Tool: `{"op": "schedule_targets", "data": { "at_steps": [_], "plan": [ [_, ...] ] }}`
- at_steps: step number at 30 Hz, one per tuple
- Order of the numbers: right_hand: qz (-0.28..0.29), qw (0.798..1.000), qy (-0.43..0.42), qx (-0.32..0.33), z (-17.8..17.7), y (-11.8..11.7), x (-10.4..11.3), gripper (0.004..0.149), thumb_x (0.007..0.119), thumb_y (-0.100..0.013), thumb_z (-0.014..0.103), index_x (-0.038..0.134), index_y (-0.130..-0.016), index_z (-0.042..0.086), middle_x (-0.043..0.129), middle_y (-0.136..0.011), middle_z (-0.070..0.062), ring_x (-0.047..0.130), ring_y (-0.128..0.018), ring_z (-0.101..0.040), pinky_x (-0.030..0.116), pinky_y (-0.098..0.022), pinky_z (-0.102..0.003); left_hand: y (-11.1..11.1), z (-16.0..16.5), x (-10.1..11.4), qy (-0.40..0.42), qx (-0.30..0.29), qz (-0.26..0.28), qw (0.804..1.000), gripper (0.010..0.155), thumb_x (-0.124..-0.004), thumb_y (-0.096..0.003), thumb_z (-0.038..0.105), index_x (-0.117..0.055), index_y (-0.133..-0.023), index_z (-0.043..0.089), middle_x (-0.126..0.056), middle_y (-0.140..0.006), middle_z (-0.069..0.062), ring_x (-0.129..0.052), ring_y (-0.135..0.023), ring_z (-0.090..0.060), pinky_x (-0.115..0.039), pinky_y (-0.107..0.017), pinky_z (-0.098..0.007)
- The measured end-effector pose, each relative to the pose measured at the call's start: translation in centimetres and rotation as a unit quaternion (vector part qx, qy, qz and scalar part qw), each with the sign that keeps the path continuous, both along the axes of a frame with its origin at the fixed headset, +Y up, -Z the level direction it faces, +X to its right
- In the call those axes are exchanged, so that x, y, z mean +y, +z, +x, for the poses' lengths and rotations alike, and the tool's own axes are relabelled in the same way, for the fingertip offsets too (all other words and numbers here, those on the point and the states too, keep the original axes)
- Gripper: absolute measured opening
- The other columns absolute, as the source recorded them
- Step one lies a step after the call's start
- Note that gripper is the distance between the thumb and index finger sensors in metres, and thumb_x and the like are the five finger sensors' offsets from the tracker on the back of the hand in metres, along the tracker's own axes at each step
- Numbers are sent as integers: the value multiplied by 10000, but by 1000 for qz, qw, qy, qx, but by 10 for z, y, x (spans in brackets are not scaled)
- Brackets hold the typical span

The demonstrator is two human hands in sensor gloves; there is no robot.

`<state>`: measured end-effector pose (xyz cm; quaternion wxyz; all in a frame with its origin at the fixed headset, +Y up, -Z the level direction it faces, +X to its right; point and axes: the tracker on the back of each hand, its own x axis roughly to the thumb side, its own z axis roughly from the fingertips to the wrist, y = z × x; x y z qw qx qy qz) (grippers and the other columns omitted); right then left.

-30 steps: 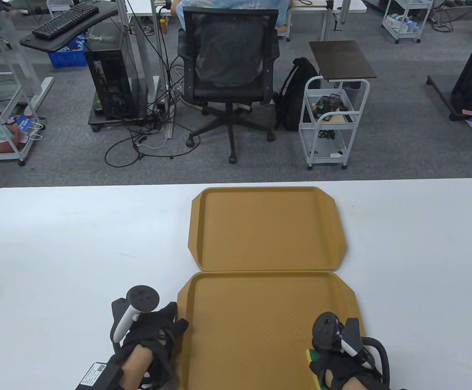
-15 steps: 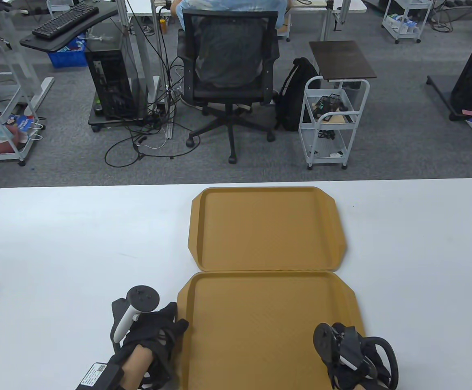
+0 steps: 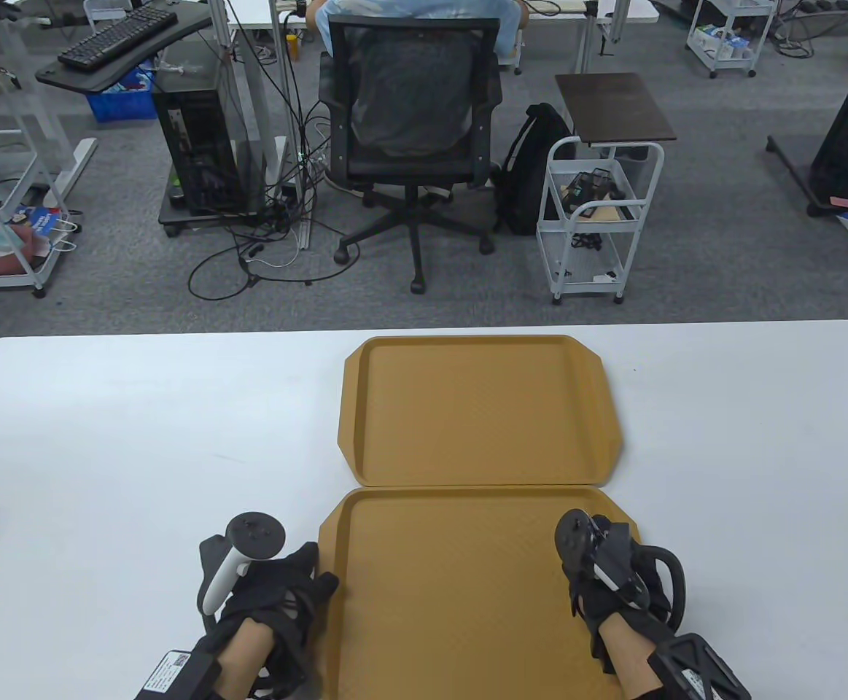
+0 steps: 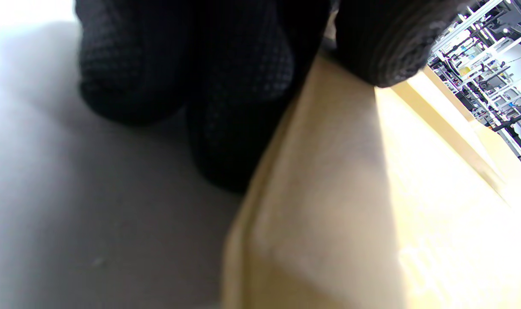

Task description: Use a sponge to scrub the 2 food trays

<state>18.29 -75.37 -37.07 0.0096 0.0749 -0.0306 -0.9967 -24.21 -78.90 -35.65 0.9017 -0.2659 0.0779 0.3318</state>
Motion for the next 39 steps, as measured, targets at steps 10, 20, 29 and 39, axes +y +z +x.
{"op": "schedule_targets", "data": {
  "at_steps": [10, 20, 29, 39],
  "plan": [
    [-11, 999, -29, -5, 8, -12, 2, 541, 867, -423, 480, 808, -932, 306, 680, -1076, -45, 829, -908, -282, 755, -681, -508, 0, -1, 0, 0, -1, 0, 1000, 731, -800, -445, 489, -547, -1087, 245, -1037, -650, 95, -1164, -291, -164, -974, -276, -347],
    [-97, 995, -33, 16, 2, -9, 6, 596, 861, -461, 370, 672, -1019, 278, 574, -1128, -72, 846, -825, -331, 747, -657, -526, 0, -1, 0, -1, -1, 0, 1000, 731, -799, -446, 490, -546, -1087, 245, -1037, -649, 96, -1164, -290, -163, -974, -276, -347],
    [-89, 992, -72, 49, -33, -10, 4, 623, 876, -455, 386, 667, -1025, 243, 566, -1122, -103, 862, -772, -340, 770, -611, -518, 0, -1, 0, -2, -1, 0, 1000, 731, -798, -446, 491, -546, -1087, 246, -1036, -650, 97, -1164, -291, -162, -974, -276, -347],
    [-77, 988, -95, 97, -96, -15, 0, 644, 872, -453, 408, 650, -1034, 240, 546, -1125, -99, 868, -734, -334, 778, -586, -511, 0, -1, 0, -3, -3, 1, 1000, 732, -794, -448, 491, -541, -1089, 242, -1032, -652, 97, -1161, -293, -161, -972, -279, -346]
  ]
}}
